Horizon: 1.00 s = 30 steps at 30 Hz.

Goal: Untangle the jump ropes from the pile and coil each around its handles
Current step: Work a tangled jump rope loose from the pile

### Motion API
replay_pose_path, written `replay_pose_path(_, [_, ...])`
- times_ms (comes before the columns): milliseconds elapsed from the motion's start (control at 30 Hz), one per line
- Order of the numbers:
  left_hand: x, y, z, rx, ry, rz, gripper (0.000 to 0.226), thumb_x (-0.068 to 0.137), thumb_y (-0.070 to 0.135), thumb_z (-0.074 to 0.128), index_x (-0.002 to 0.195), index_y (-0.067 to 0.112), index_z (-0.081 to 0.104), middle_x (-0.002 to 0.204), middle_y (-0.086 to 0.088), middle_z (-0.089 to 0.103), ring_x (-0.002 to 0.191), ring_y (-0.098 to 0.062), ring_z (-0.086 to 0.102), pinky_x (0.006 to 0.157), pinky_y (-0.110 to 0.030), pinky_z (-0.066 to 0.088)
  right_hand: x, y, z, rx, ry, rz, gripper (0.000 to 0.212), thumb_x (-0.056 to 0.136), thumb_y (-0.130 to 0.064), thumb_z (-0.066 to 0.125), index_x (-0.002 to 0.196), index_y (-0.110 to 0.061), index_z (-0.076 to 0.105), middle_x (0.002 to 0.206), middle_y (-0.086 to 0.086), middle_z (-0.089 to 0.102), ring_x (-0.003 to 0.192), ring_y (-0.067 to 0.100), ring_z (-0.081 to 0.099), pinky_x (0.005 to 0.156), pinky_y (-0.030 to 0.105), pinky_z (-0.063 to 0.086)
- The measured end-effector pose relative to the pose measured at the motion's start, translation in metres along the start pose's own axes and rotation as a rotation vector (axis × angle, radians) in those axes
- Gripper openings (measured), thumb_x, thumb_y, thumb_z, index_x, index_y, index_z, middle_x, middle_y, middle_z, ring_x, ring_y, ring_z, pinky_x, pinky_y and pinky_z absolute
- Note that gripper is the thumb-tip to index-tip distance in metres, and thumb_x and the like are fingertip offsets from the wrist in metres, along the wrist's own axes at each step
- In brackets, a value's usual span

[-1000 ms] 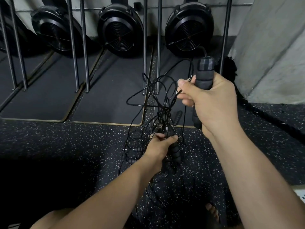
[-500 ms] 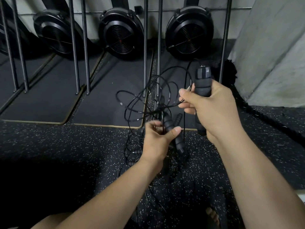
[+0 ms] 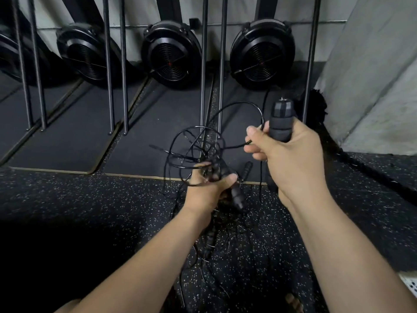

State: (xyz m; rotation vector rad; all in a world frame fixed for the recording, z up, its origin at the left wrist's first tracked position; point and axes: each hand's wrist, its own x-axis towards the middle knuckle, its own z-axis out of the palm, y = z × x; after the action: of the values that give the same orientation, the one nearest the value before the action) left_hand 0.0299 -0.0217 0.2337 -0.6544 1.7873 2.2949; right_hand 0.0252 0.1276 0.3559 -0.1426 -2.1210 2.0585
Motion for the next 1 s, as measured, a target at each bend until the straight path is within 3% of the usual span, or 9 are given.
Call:
replay_pose_path(100, [0.000, 0.001, 0.001, -0.026, 0.041, 0.000, 0.049, 0.085, 0.007, 0.088, 0.122, 0.014, 0.058, 0.089, 0.004, 0.079, 0.079, -0.013, 0.078, 0.062, -0.023, 0.059, -0.002, 0.000, 0.001, -0.008, -0.011, 0.011, 0.016, 0.094, -0.017, 0.083, 0.092, -0.015, 0.068, 0.088, 0.004, 0.080, 0.077, 0.017, 0.081, 0.068, 0.030, 0.060])
replay_pose_path(267, [-0.005, -0.005, 0.006, 0.062, -0.139, -0.068, 0.044, 0.096, 0.005, 0.077, 0.122, 0.037, 0.061, 0.107, 0.016, 0.080, 0.114, -0.020, 0.074, 0.099, -0.036, 0.058, -0.002, 0.000, 0.000, 0.010, 0.004, -0.006, 0.018, 0.094, -0.016, 0.083, 0.088, -0.020, 0.066, 0.089, 0.004, 0.081, 0.079, 0.018, 0.081, 0.073, 0.036, 0.061])
replay_pose_path(333, [-0.005, -0.002, 0.000, 0.204, -0.288, -0.143, 0.052, 0.097, 0.004, 0.075, 0.130, 0.041, 0.061, 0.115, 0.018, 0.078, 0.117, -0.017, 0.072, 0.100, -0.034, 0.058, 0.002, -0.001, -0.003, 0.020, 0.032, -0.012, 0.018, 0.094, -0.016, 0.083, 0.088, -0.021, 0.066, 0.090, 0.003, 0.081, 0.079, 0.018, 0.081, 0.072, 0.035, 0.060])
replay_pose_path(400, [-0.004, 0.005, -0.008, 0.328, -0.377, -0.250, 0.059, 0.098, 0.002, 0.074, 0.149, 0.026, 0.056, 0.134, 0.003, 0.072, 0.117, -0.020, 0.073, 0.096, -0.033, 0.061, 0.005, -0.001, -0.007, 0.025, 0.058, -0.013, 0.016, 0.095, -0.016, 0.082, 0.090, -0.019, 0.068, 0.090, 0.003, 0.081, 0.079, 0.018, 0.081, 0.071, 0.032, 0.059])
replay_pose_path(500, [-0.007, 0.027, -0.019, 0.598, -0.387, -0.259, 0.027, 0.102, 0.004, 0.068, 0.129, 0.010, 0.069, 0.117, -0.008, 0.079, 0.104, -0.020, 0.078, 0.084, -0.030, 0.065, 0.007, 0.001, -0.013, 0.002, 0.071, -0.002, 0.012, 0.095, -0.017, 0.082, 0.094, -0.016, 0.070, 0.090, 0.002, 0.081, 0.079, 0.017, 0.081, 0.071, 0.030, 0.060])
replay_pose_path(633, [-0.009, 0.058, -0.040, 1.127, -0.002, 0.054, 0.024, 0.101, 0.013, 0.060, 0.088, 0.015, 0.080, 0.080, -0.004, 0.080, 0.076, -0.022, 0.078, 0.070, -0.034, 0.063, 0.009, 0.001, -0.017, -0.011, 0.077, 0.008, 0.015, 0.094, -0.017, 0.083, 0.092, -0.015, 0.068, 0.090, 0.005, 0.081, 0.078, 0.016, 0.081, 0.069, 0.027, 0.061])
replay_pose_path(733, [-0.012, 0.071, -0.039, 1.046, 0.351, 0.549, 0.015, 0.098, 0.015, 0.059, 0.102, 0.019, 0.073, 0.098, 0.001, 0.074, 0.092, -0.021, 0.069, 0.082, -0.033, 0.053, 0.010, 0.000, -0.018, -0.027, 0.055, 0.019, 0.016, 0.095, -0.017, 0.082, 0.091, -0.015, 0.067, 0.088, 0.005, 0.081, 0.077, 0.017, 0.081, 0.068, 0.027, 0.061])
replay_pose_path(867, [-0.018, 0.075, -0.020, 0.824, 0.187, 0.869, 0.017, 0.109, 0.029, 0.051, 0.113, 0.022, 0.066, 0.112, 0.011, 0.065, 0.111, -0.011, 0.060, 0.095, -0.032, 0.046, 0.007, -0.001, -0.015, -0.034, 0.015, 0.034, 0.014, 0.094, -0.014, 0.082, 0.092, -0.014, 0.069, 0.084, 0.005, 0.080, 0.074, 0.017, 0.080, 0.064, 0.024, 0.060])
replay_pose_path(1000, [-0.015, 0.066, -0.015, 0.985, -0.001, 0.751, 0.041, 0.112, 0.046, 0.046, 0.090, 0.019, 0.068, 0.075, 0.005, 0.067, 0.075, -0.014, 0.065, 0.076, -0.042, 0.054, 0.006, -0.001, -0.014, -0.046, 0.003, 0.022, 0.013, 0.094, -0.014, 0.082, 0.091, -0.013, 0.069, 0.084, 0.006, 0.080, 0.073, 0.018, 0.080, 0.063, 0.025, 0.061])
